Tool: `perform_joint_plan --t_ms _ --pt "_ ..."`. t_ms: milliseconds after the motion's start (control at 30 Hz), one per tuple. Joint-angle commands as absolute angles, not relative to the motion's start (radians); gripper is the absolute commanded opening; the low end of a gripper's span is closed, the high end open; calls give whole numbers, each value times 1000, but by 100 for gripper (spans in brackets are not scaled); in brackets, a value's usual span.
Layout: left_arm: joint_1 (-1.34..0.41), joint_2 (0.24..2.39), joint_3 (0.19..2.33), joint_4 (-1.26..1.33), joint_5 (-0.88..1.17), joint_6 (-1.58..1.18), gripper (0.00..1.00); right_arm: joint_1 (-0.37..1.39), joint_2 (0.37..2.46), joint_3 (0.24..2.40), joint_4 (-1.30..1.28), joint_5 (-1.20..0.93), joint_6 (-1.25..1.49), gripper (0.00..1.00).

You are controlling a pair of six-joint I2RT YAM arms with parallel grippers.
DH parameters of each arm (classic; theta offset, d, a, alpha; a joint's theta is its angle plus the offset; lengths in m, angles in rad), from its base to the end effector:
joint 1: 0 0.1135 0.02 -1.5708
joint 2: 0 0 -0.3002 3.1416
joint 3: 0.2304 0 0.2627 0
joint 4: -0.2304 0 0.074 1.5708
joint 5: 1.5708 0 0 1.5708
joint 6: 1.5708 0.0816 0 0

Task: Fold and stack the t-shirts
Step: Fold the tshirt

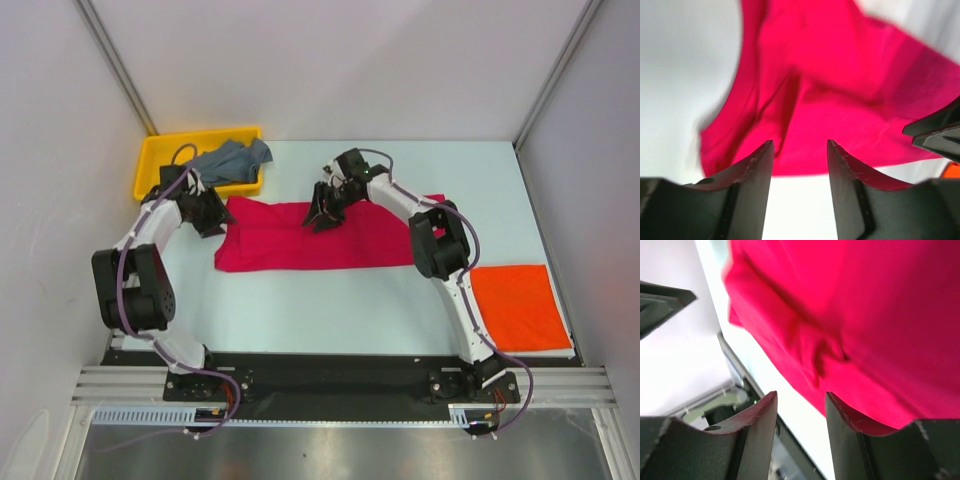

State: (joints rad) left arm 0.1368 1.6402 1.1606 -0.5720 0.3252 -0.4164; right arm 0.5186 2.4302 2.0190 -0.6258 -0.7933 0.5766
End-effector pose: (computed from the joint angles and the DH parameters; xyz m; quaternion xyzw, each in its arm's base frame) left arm 0.3706 0.0247 0.2168 -0.2205 0.9288 -0.1902 0.2290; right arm 0.4685 0.3343 0.1493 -0.0760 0.8923 0.4448 0.0137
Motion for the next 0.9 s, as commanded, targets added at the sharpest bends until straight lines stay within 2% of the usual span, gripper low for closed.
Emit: perform_joint_plan --t_ms 0,233,433,567,767,867 --pt "141 1756 1276 -519 439 -399 50 506 2479 2192 -701 -758 522 49" --pt "130 1874 1310 -509 503 -429 48 506 2533 2180 -629 -813 604 43" --pt "129 1907 1296 -486 546 -436 48 508 2540 2145 -560 -844 652 39" --pt "129 1924 1299 -469 564 -449 42 509 2556 2141 -526 -864 687 38" --pt "129 1954 1319 -465 558 -453 41 503 2576 2143 -485 -865 718 37" --pt "129 1968 1331 -459 555 -457 41 497 2585 2145 -453 -879 753 33"
